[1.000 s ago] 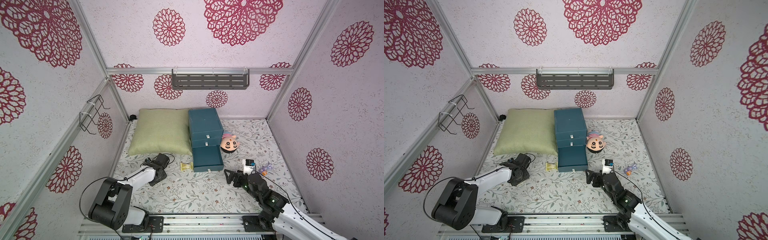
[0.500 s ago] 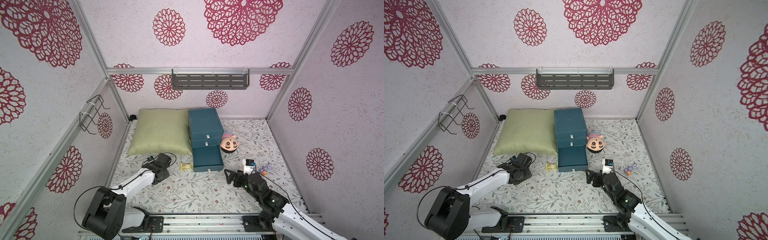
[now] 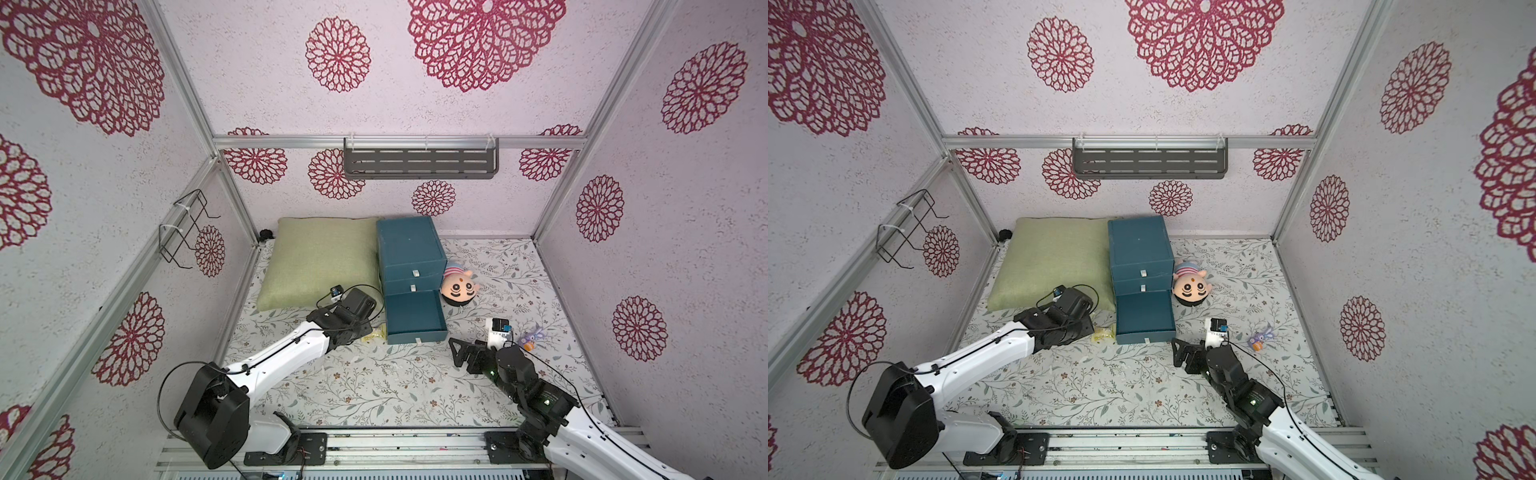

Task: Place the cookies into the drawer by color
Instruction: Place the cookie in the drawer.

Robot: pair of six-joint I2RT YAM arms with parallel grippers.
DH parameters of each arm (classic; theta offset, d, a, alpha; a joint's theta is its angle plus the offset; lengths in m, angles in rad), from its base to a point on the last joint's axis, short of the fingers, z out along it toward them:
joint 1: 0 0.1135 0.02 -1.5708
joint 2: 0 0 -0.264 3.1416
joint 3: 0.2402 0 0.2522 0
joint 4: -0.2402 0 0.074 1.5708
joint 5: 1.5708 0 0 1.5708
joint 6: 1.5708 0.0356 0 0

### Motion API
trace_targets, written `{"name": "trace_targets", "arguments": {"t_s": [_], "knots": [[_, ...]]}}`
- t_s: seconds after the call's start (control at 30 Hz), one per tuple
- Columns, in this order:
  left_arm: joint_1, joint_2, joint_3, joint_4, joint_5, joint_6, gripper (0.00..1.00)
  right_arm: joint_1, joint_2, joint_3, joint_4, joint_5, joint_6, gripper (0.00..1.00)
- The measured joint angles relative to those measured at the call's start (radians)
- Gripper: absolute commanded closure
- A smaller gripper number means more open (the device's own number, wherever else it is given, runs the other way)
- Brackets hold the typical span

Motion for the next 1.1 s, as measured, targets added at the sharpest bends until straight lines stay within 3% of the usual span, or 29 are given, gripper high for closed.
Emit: {"name": "trace_targets", "arguments": {"t_s": [0.4,0.87,1.1], "knots": [[-0.163,0.295,0.308,0.006,-0.002,0.024,0.52,-0.003,0.007,-0.032,0.016,-0.001,0.004,0.01],[-0.181,0.500,0.468,-0.042,-0.087,0.067,0.51,-0.011,-0.023,-0.055,0.016,-0.002,0.011,0.01],[-0.181,0.525,0.496,-0.084,-0.119,0.079,0.32,-0.014,-0.019,-0.055,0.017,-0.005,0.011,0.01]]}}
